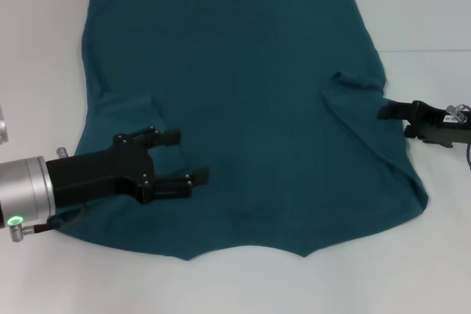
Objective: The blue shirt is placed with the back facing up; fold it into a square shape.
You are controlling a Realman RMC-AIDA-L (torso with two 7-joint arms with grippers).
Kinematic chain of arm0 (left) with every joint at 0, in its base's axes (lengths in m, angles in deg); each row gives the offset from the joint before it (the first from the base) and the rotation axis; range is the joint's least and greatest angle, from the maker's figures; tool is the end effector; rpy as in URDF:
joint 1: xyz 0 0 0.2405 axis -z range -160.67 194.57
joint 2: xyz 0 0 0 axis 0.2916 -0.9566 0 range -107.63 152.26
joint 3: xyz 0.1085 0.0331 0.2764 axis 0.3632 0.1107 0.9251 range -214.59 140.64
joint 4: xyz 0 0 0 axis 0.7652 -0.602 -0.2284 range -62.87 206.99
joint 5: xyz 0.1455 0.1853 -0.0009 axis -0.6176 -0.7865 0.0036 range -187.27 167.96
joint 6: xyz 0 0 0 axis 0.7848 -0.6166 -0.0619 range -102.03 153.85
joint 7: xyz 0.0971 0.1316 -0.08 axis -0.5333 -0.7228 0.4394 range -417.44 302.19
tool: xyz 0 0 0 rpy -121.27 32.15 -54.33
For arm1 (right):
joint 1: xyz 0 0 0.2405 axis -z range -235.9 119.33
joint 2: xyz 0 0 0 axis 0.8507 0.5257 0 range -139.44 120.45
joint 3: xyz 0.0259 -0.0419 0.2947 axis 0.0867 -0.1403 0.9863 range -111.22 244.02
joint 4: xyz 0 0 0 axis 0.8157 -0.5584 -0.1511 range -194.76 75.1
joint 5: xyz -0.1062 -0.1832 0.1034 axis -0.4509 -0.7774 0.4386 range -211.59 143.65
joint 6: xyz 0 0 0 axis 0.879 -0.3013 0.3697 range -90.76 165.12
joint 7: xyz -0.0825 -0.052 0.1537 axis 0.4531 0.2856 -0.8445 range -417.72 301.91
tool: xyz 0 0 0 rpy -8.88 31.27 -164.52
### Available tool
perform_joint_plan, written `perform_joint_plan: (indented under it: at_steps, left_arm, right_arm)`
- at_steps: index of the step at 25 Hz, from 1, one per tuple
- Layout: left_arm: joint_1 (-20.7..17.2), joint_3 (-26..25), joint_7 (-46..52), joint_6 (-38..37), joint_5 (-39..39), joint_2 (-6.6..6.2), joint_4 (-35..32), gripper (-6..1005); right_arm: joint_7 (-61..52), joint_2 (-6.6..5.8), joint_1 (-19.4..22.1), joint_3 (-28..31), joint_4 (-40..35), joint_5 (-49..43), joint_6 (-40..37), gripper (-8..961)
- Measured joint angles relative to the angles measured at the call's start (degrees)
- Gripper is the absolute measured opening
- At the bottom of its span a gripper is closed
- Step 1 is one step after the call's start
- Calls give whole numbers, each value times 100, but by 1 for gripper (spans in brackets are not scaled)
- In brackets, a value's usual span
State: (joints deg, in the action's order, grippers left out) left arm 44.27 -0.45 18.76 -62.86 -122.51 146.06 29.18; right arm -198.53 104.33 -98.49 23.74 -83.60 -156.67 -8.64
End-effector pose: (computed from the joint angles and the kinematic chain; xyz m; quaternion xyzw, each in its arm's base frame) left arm -0.2885 0.3752 -0.0584 -0.9247 -0.2019 -0.2736 0.1710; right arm 0.3681 0.4894 -0.0388 -0.6433 0.6770 0.1938 0.3004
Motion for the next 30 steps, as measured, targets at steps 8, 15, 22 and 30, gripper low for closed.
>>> perform_joint_plan:
  at_steps: [8,15,22,30]
  left_arm:
    - [-2,8,-1,0,0,0,0,950]
    - [-9,-5,-1,7,0,0,8,950]
    - [-7,-11,-1,18,0,0,9,950]
    - [-8,-15,-1,41,0,0,9,949]
  right_arm:
    - [0,-25,49,-45,-2,0,12,775]
    - [5,2,27,-43,5,1,69,775]
    - [158,85,23,-5,1,37,197,625]
    - [358,123,6,31,-26,64,233,277]
